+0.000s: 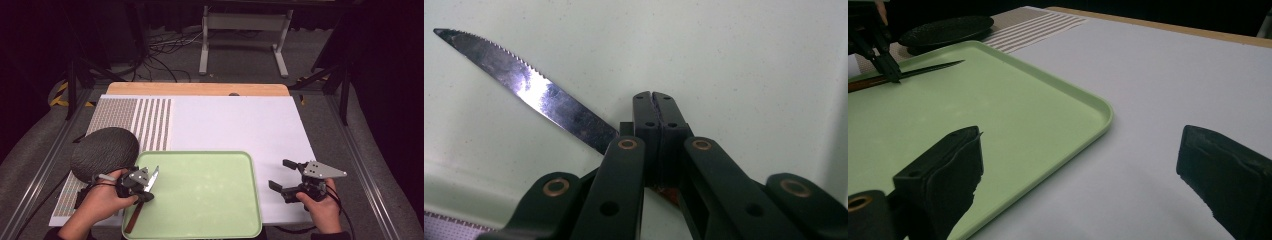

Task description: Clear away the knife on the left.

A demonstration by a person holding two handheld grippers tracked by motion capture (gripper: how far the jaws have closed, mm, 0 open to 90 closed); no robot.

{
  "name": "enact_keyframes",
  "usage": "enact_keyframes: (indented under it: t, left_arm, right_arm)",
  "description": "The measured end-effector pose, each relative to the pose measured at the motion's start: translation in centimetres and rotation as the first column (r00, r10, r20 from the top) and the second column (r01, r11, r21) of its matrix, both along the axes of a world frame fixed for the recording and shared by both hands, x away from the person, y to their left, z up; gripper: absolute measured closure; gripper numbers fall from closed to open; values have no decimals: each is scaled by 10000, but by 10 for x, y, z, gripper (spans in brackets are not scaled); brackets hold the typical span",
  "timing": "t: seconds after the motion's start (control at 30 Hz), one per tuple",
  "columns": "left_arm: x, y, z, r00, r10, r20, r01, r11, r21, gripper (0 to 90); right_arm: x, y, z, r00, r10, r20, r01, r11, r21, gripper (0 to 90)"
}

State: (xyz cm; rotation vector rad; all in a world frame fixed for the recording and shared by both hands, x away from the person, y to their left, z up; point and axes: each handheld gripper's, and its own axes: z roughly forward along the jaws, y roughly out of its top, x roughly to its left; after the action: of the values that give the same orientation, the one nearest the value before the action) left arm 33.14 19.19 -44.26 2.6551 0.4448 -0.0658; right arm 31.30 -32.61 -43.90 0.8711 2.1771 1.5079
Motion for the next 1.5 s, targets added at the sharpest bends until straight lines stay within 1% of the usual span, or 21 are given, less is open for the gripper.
enact_keyframes:
  t: [0.23,0.57,0.87,1.0,1.2,1.5]
  left_arm:
    - [-2,5,0,9999,127,-79,-127,9999,31,900]
    - [-2,7,0,9999,84,-80,-84,10000,45,900]
    - [-2,9,0,9996,181,-204,-178,9998,115,900]
    - [-2,10,0,9997,153,-200,-151,9998,101,900]
    - [-3,12,0,9994,237,-252,-234,9997,111,900]
    - [-3,12,0,9994,193,-291,-189,9997,138,900]
  right_arm:
    - [0,1,-1,10000,38,-65,-38,10000,-34,53]
    - [0,1,-1,10000,55,-66,-55,10000,-33,53]
    - [0,1,-2,10000,64,-65,-65,10000,-43,53]
    - [0,1,-1,10000,61,-68,-61,10000,-25,53]
    - [0,1,-2,9999,81,-83,-82,10000,-58,53]
    - [1,1,-2,9999,92,-107,-93,9999,-68,53]
